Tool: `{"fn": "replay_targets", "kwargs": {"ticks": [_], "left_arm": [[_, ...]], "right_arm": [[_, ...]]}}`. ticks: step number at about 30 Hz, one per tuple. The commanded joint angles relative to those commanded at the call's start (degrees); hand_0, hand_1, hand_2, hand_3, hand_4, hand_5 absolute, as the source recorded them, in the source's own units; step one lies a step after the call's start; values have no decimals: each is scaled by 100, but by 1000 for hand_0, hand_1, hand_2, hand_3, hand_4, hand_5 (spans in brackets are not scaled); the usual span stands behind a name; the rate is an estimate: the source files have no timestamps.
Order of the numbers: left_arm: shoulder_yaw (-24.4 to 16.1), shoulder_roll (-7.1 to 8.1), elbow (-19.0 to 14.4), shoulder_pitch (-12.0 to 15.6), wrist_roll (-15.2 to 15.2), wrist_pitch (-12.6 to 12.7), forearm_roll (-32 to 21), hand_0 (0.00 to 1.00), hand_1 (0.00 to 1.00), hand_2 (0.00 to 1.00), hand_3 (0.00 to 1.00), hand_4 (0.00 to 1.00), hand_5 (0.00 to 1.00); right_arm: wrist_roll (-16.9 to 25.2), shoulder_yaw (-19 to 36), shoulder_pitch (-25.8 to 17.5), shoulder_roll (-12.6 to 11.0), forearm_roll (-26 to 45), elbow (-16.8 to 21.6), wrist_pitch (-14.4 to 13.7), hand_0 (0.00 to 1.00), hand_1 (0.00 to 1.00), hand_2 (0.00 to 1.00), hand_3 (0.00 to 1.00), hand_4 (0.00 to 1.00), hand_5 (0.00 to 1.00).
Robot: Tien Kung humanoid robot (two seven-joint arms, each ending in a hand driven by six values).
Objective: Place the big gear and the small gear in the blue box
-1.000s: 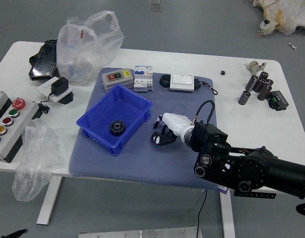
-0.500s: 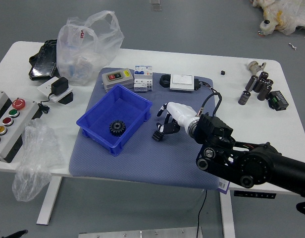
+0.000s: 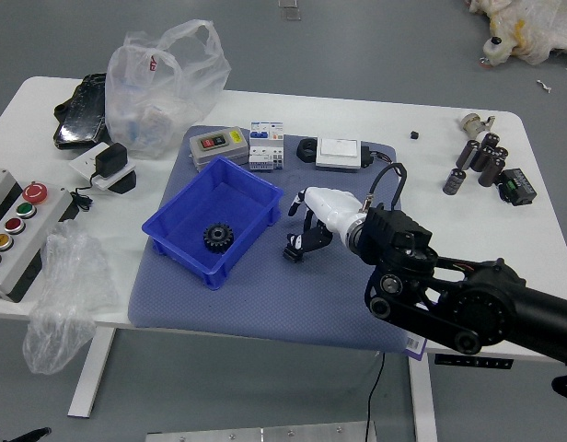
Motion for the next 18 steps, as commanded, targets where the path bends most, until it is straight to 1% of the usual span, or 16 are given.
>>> {"fn": "replay_targets", "kwargs": {"ticks": [1, 5, 18], "left_arm": [[-4, 0, 0, -1, 2, 0, 4, 658, 515, 565, 748, 747, 589], [-15, -1, -1, -7, 7, -2, 18, 658, 515, 565, 748, 747, 589], [-29, 8, 0, -18, 6, -6, 41, 657, 515, 565, 748, 747, 591]], "right_arm": [[0, -18, 6, 0, 23, 2, 29, 358, 414, 705, 791, 825, 294], [0, -98, 25, 3, 165, -25, 91, 358, 414, 705, 791, 825, 294], [0, -296, 73, 34, 367, -197, 123, 355, 412, 702, 783, 827, 303]]}}
